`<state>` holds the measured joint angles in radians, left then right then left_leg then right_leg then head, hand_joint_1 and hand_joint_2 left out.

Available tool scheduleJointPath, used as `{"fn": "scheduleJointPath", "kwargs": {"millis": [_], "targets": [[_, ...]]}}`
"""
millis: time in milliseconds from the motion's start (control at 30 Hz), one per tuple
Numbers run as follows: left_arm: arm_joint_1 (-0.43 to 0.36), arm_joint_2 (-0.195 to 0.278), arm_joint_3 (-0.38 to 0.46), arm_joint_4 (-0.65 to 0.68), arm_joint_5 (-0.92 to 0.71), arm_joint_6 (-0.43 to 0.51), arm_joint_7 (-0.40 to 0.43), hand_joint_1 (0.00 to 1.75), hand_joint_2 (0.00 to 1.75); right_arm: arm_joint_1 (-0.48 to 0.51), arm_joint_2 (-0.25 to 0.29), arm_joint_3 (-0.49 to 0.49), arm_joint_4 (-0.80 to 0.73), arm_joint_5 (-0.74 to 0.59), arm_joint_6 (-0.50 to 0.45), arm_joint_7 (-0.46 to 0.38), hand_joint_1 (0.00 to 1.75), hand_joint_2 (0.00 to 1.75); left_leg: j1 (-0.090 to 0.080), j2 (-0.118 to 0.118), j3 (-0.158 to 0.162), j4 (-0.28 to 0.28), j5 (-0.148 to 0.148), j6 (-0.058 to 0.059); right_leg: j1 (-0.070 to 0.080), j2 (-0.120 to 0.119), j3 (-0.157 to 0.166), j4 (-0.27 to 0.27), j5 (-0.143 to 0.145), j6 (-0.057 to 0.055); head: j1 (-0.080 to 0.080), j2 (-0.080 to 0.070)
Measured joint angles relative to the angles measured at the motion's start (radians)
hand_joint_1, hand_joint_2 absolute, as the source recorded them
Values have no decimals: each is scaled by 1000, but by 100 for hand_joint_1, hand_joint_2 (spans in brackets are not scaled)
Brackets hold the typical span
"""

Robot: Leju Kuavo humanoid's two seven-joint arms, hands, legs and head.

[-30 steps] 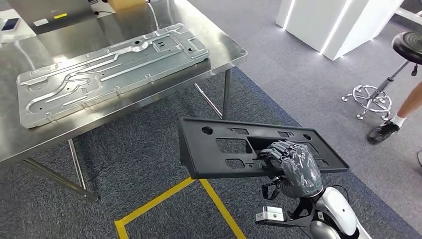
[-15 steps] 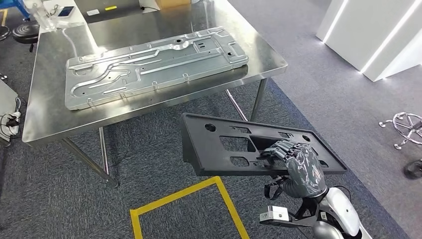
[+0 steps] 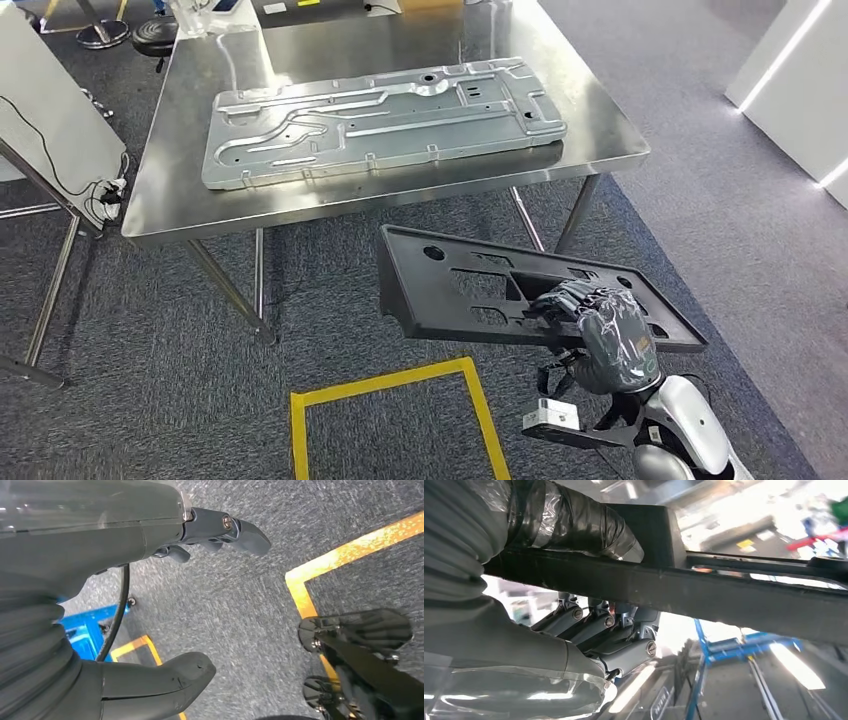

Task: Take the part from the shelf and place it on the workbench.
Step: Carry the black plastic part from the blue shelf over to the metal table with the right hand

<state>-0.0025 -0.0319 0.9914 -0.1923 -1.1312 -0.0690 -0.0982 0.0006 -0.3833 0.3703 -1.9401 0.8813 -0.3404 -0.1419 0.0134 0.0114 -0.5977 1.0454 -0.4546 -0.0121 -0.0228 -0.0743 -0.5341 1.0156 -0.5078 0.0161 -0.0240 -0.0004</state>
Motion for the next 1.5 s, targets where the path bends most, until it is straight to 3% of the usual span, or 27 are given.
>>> {"fn": "scheduleJointPath", "kwargs": {"millis": [33, 167, 400, 633, 1033, 1167, 1233, 1333, 1367, 1400, 1433, 1500], "targets": [[1, 0, 3, 0, 0, 0, 3, 0, 175, -2, -3, -4, 0, 9, 25, 30, 175, 175, -1, 1, 13, -25, 4, 4, 3, -5, 1, 1, -3, 2, 0, 0], [8, -1, 18, 0, 0, -1, 13, 0, 175, -1, -39, -43, 3, -19, 88, 82, 175, 175, -5, 0, 14, -30, 6, 8, 3, -3, 3, -1, -1, -4, 1, 0], [7, -1, 30, 0, -1, -1, 14, 0, 175, 0, -87, -140, -13, -16, 88, 70, 175, 175, -11, 3, 14, -28, 1, 22, -2, 2, 6, -12, 5, 13, 2, 0], [7, -1, 41, 0, -2, -1, 13, 0, 175, -1, -108, -172, -31, -8, 97, 67, 175, 175, -12, 3, 14, -27, 1, 23, -3, 3, 6, -13, 6, 23, 2, 0], [6, -1, 43, 0, -10, -1, 10, 0, 175, -50, -135, -184, -42, -17, 132, 65, 175, 175, -12, 4, 15, -28, 1, 22, 0, 3, 6, -12, 5, 24, 2, 0], [5, -1, 44, 0, -14, -1, 8, 0, 175, -62, -138, -184, -46, -17, 136, 66, 175, 175, -13, 2, 26, -50, 5, 45, -6, 6, 19, -29, 9, 39, 1, 0], [4, -2, 45, 0, -15, -1, 7, 0, 175, -67, -143, -186, -51, -17, 136, 66, 175, 175, -7, 1, 52, -86, 21, 57, -5, 36, 6, 14, -22, 40, 2, 0], [0, -4, 45, 0, -15, -1, 6, 0, 175, -69, -147, -189, -52, -18, 137, 66, 175, 175, -3, -5, 59, -96, 25, 62, -8, 72, -94, 201, -107, 39, 3, 0], [0, -5, 46, 0, -15, -1, 6, 0, 175, -68, -147, -189, -52, -18, 137, 66, 175, 175, -2, -8, 59, -92, 22, 59, -11, 74, -120, 238, -111, 42, 3, 0], [0, -5, 46, 0, -15, -1, 6, 0, 175, -68, -148, -189, -52, -18, 137, 66, 175, 175, 0, -12, 59, -87, 17, 55, -14, 74, -129, 239, -93, 45, 3, 0], [0, -6, 46, 0, -15, -1, 6, 0, 175, -68, -148, -189, -52, -18, 137, 66, 175, 175, 3, -16, 59, -78, 11, 49, -19, 73, -117, 199, -56, 50, 3, 0], [0, -4, 47, -1, -16, -1, 6, 0, 175, -69, -149, -190, -52, -19, 141, 67, 175, 175, 7, -23, 53, -51, -9, 32, -28, 76, -69, 80, 11, 61, 3, 0]]}}
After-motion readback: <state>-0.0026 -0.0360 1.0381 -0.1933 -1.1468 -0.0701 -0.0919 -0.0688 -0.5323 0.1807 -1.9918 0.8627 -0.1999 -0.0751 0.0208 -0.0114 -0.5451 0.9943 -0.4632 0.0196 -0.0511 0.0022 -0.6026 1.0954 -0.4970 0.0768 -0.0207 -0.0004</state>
